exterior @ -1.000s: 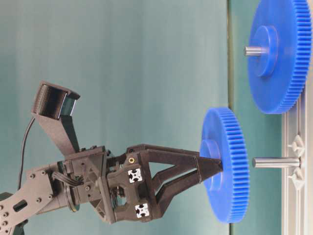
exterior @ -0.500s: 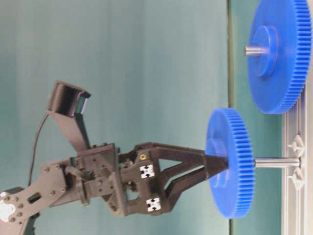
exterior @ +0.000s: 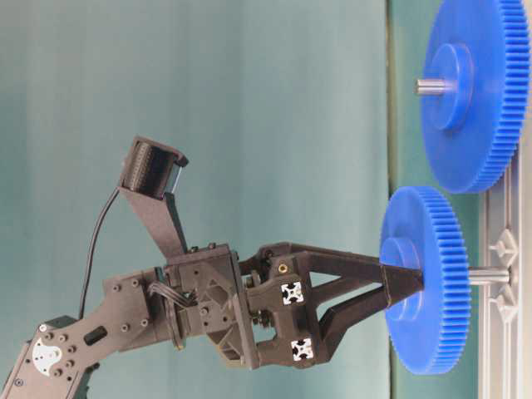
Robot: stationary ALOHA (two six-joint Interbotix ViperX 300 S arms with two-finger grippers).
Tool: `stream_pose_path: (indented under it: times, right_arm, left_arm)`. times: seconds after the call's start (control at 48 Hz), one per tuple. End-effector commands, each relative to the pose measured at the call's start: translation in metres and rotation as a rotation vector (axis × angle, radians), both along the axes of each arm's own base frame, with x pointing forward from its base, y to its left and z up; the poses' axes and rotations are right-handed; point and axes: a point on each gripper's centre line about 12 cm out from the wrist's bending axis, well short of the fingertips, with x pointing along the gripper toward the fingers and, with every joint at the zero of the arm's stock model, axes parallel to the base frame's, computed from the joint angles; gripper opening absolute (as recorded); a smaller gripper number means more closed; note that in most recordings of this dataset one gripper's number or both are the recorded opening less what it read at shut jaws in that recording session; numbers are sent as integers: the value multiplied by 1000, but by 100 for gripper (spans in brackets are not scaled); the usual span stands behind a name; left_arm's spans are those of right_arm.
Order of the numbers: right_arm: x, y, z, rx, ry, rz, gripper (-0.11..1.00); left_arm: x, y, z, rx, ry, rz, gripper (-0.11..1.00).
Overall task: Insert the small gear onto the shaft.
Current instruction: 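Align the gear's bore with the shaft, meshing teeth with the large gear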
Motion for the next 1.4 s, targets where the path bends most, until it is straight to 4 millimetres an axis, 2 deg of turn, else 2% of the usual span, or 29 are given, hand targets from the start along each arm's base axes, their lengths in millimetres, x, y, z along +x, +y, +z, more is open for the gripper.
stream_pose_path:
  times: [0.0,0.25,0.521,0.667,0.98,1.376]
  right_arm:
    - [2,-1,4,5,-11,-7,9]
    - [2,-1,4,5,-11,-6,9]
    - [2,-1,5,8,-15,-8,9]
    - [2,-1,4,8,-13,-8,9]
    - [2,-1,4,8,-12,-7,9]
    - [2,-1,4,7,-12,-8,9]
  left_arm:
    - [1,4,6,7,-19,5,71]
    - [-1,18,6,15,-21,18,71]
    - [-1,19,2,16,-11,15,71]
    - [-3,16,1,6,-10,29,71]
    - [2,-5,0,-12,-33,33,71]
    - [-2,-10,-2,-21,-11,44,71]
